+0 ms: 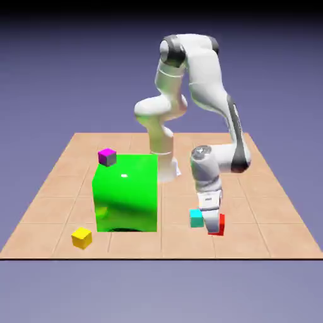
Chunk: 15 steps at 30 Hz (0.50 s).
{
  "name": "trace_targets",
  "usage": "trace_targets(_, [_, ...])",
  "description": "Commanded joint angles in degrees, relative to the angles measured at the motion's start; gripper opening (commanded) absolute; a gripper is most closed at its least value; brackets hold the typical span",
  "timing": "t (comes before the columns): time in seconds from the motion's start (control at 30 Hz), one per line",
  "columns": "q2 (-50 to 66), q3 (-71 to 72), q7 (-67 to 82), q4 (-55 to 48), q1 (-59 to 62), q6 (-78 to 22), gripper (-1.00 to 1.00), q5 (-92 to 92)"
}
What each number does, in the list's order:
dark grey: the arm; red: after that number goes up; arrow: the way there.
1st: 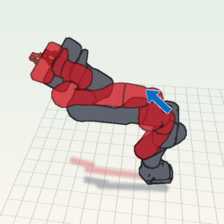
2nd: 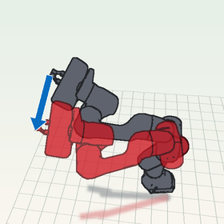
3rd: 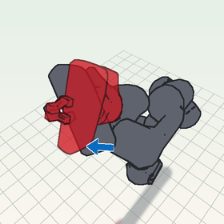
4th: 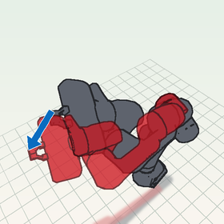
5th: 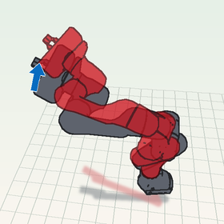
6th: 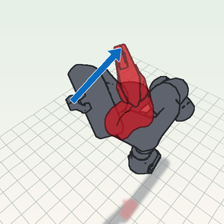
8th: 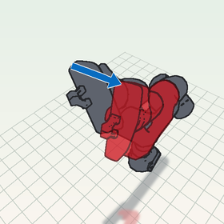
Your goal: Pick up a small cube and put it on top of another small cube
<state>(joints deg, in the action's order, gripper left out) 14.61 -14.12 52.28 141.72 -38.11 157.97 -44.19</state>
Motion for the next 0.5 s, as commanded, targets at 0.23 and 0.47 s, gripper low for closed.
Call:
trace_targets(0.23, [-16.6, -10.0, 19.8, 11.4, -2.4, -10.4, -1.0, 19.9])
trace_targets(0.47, [-12.9, -8.9, 30.7, 12.5, -2.6, -8.3, -1.0, 13.5])
